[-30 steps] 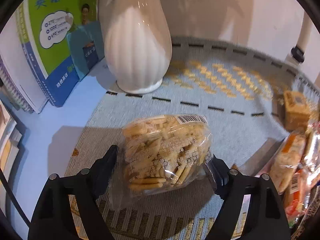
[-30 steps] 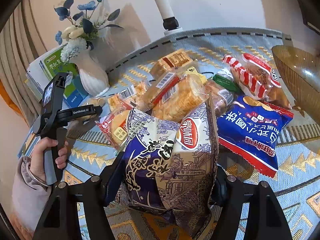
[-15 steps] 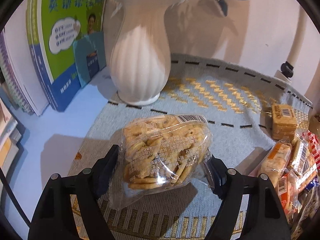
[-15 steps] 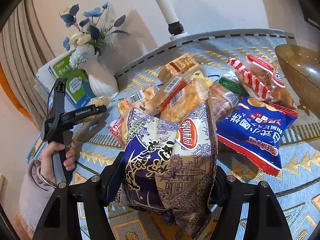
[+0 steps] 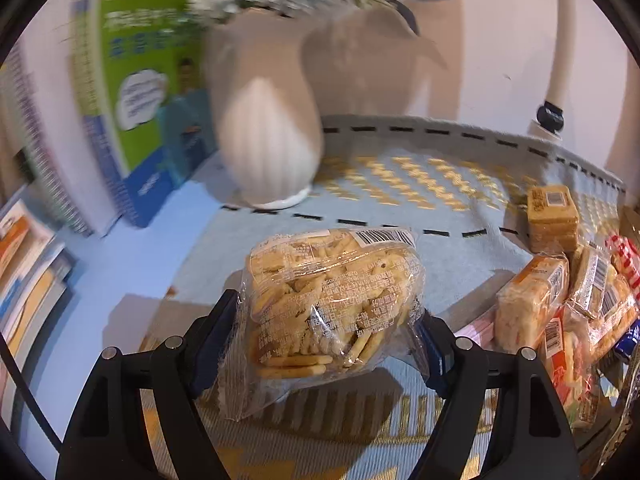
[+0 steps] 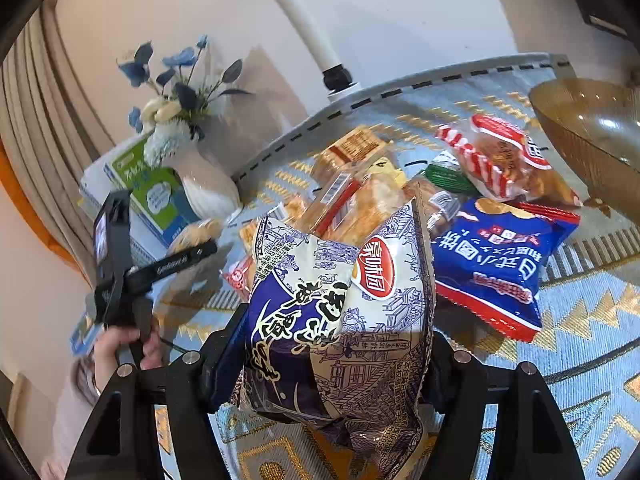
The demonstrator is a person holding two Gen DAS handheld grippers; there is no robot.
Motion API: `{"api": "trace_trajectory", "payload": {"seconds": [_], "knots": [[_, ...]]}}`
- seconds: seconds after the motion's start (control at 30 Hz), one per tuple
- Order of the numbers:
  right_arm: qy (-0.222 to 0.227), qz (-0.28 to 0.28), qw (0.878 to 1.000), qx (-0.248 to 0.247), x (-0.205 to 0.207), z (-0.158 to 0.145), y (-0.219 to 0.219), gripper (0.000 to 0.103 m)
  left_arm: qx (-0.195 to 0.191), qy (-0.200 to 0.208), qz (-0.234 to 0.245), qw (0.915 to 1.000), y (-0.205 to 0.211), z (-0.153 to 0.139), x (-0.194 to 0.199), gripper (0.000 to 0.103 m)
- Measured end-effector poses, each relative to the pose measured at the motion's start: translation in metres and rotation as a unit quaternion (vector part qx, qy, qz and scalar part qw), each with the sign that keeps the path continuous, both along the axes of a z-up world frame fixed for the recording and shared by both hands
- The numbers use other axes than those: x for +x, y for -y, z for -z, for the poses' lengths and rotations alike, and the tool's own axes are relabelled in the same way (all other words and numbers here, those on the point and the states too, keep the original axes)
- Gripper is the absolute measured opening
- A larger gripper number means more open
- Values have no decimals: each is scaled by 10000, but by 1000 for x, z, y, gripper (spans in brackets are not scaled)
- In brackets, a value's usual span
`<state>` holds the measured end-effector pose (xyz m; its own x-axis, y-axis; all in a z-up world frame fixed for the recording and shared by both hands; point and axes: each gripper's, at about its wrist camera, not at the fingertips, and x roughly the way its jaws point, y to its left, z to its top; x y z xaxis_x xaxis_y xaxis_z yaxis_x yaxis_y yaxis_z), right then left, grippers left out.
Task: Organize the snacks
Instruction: 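Carry both bags to the amber glass bowl and release them inside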
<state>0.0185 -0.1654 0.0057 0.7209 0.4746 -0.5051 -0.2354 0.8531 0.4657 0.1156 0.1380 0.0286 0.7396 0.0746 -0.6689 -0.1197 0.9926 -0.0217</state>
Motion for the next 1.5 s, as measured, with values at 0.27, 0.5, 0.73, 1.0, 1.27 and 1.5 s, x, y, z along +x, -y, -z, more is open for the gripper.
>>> {"api": "trace_trajectory", "payload": {"seconds": [0.27,0.5,0.73,1.0,1.27,1.5], "knots": [[-220,-77,9972,717,-3,-4,27,70,-108,-344,-572,9977,5,3,-33,77],[285,-244,9961,793,-6,-67,83,70,327,-7,-187,9993,64,-52,-50,77],[209,266,9980,534,19,-106,158,70,357,329,548,9973,166,-114,-28,77],[-363,930,9949,155,53,-109,246,70,165,365,1920,9806,305,-126,-4,78],[-1150,1309,9847,-11,86,-85,293,95,115,-107,2754,9612,399,-91,19,94],[-1165,1541,9811,-119,83,-81,304,99,269,-150,3063,9514,417,-78,21,101]]}}
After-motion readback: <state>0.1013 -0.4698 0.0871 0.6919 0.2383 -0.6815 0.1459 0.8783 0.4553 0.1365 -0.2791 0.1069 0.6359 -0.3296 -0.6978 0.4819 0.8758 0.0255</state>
